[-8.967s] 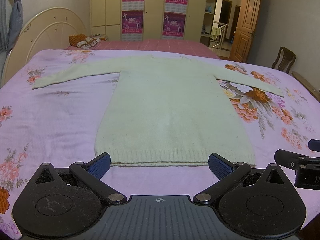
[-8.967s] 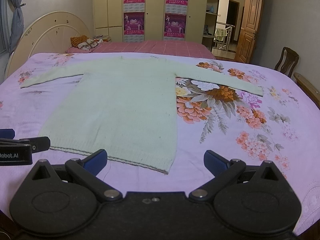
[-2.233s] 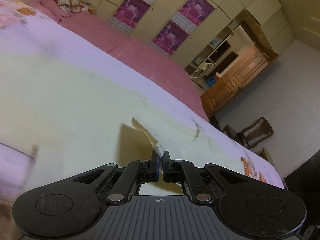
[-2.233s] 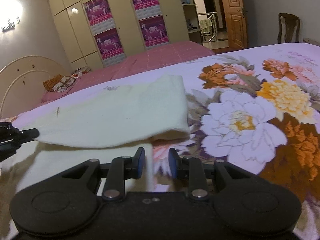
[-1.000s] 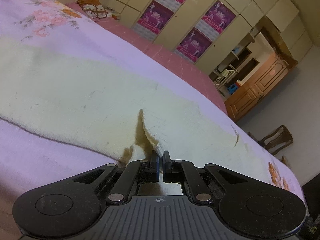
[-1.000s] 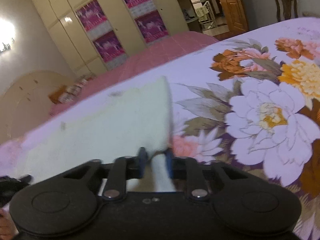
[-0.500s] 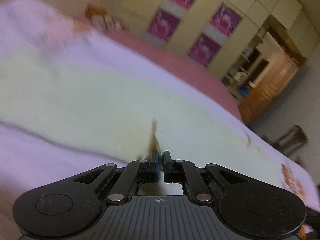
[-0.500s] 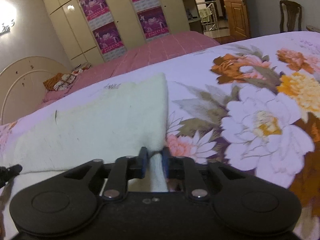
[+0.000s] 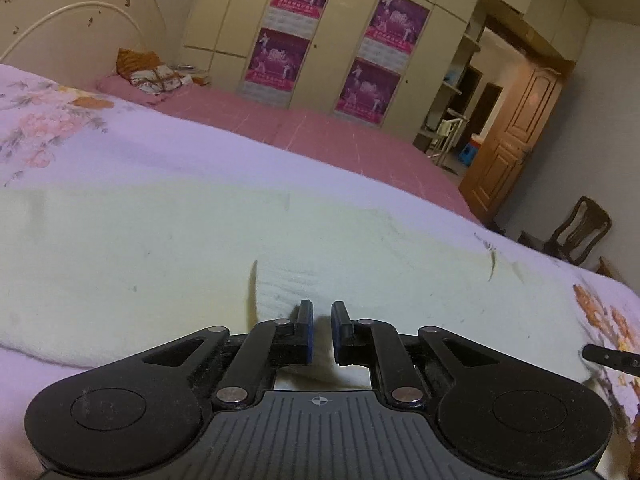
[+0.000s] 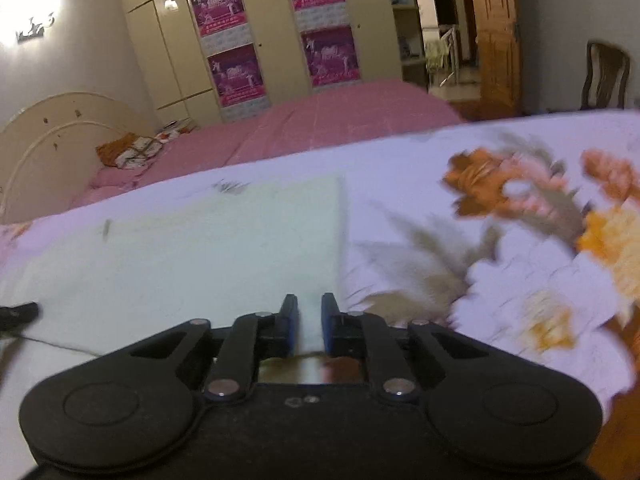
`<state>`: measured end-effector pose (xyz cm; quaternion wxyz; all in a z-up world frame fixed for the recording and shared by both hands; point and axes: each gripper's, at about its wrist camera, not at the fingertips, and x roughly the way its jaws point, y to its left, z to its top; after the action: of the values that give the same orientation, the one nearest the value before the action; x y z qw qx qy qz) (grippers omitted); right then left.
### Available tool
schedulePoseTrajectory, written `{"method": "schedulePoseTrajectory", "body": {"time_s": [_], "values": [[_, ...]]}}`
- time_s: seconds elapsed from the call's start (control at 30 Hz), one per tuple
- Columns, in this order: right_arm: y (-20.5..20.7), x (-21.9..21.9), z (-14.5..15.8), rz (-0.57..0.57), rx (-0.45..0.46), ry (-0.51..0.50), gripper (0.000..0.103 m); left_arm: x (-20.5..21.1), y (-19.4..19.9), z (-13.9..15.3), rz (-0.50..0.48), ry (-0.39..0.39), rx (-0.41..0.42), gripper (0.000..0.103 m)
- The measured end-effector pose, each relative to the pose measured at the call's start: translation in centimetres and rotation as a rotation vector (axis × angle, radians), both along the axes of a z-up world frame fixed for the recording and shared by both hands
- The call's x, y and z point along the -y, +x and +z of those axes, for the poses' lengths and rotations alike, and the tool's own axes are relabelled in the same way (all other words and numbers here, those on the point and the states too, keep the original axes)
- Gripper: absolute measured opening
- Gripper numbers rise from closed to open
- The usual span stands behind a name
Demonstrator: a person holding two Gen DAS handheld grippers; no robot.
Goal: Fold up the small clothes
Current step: 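Open the left tool and move it to the sweater hem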
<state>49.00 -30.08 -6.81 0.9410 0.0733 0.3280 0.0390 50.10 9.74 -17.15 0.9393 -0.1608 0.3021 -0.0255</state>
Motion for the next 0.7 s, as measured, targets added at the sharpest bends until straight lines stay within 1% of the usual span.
{"method": "schedulePoseTrajectory", "body": {"time_s": [0.03, 0.07, 0.17, 0.3, 0.43, 0.5, 0.53, 0.57, 0.6, 0.63, 0.7], "values": [[0.3, -0.1, 0.0, 0.011, 0.016, 0.003, 0.023, 0.3, 0.1, 0.1, -0.008, 0.003, 0.009, 0.012], [0.7, -0.6, -0.1, 0.027, 0.026, -0.002, 0.023, 0.8, 0.4, 0.1, -0.020, 0.010, 0.013, 0.012], [3.2, -1.5, -0.8, 0.037, 0.017, -0.027, 0.022, 2.0, 2.1, -0.1, -0.034, 0.036, -0.002, 0.012], [6.2, -1.6, -0.9, 0.034, 0.035, -0.056, 0.019, 1.6, 3.6, 0.1, -0.003, 0.050, 0.007, 0.011], [8.2, -0.7, -1.0, 0.025, 0.034, -0.075, 0.016, 1.0, 3.7, -0.1, 0.015, 0.021, 0.011, 0.011], [8.5, -0.8, -0.5, 0.013, 0.023, -0.074, 0.016, 1.6, 3.2, 0.3, 0.032, 0.051, 0.029, 0.012], [8.0, -1.2, 0.2, 0.013, 0.043, -0.069, 0.020, 2.2, 2.7, 0.7, 0.026, 0.054, 0.053, 0.012], [7.3, -1.7, 0.7, 0.030, 0.077, -0.068, 0.025, 2.8, 2.7, 1.0, 0.005, 0.041, 0.070, 0.012], [6.7, -2.7, 1.2, 0.068, 0.108, -0.071, 0.026, 4.0, 2.8, 1.3, -0.028, 0.027, 0.073, 0.012], [6.5, -3.7, 1.2, 0.110, 0.112, -0.066, 0.026, 5.1, 3.2, 1.4, -0.059, 0.031, 0.072, 0.012], [6.3, -6.0, 0.7, 0.219, 0.081, -0.055, 0.025, 7.6, 4.1, 1.1, -0.115, 0.051, 0.047, 0.012]]}}
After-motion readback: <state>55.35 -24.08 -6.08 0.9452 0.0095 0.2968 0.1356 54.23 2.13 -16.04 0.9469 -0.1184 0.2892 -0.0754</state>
